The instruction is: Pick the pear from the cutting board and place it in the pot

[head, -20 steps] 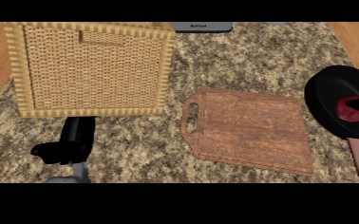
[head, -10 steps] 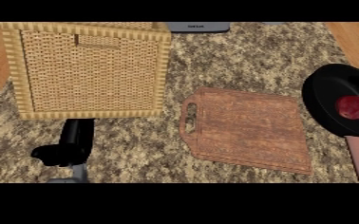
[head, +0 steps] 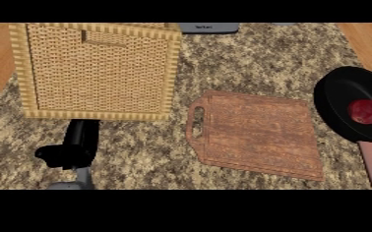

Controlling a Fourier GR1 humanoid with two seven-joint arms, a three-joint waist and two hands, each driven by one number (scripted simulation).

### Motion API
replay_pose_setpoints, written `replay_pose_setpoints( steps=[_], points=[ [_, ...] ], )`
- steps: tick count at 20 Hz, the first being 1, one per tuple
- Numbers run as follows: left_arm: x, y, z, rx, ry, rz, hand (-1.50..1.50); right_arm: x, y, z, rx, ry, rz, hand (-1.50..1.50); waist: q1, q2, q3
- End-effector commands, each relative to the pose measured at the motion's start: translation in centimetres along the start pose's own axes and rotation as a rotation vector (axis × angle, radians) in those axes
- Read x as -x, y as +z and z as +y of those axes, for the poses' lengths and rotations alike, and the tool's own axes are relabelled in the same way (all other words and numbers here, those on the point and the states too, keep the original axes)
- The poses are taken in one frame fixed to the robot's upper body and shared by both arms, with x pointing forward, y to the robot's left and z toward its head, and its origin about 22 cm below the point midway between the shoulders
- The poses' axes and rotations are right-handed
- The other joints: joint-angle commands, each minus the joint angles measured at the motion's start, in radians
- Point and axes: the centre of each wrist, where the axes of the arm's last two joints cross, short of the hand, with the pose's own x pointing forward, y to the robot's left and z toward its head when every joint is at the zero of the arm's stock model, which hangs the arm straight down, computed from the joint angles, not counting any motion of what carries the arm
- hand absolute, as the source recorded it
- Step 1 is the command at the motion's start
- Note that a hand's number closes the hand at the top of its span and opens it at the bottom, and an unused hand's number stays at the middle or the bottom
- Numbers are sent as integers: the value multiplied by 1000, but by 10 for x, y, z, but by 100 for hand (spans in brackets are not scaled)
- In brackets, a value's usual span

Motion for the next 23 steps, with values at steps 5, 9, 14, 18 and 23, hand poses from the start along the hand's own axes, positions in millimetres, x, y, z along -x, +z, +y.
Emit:
replay_pose_setpoints(
  steps=[5, 9, 14, 18, 23],
  points=[
    [-9, 21, 2, 5, 6, 14, 0, 28, 4, -47, 26, -53, -69, -150, 2, -2, -1],
    [-1, 13, 4, 0, -6, 0, 0, 35, -15, -88, 57, -52, -39, -150, 4, 0, 0],
    [5, -1, -7, 15, 16, 8, 0, 55, -11, -109, 83, -40, -63, -150, 2, 0, 0],
    [-2, -1, 8, -4, 7, 8, 0, 65, -5, -132, 175, -102, -49, -150, -2, -1, -1],
    [-1, 5, 1, 3, -3, -7, 0, 75, -11, -158, 234, -104, -23, -150, 4, 0, 1]
  ],
)
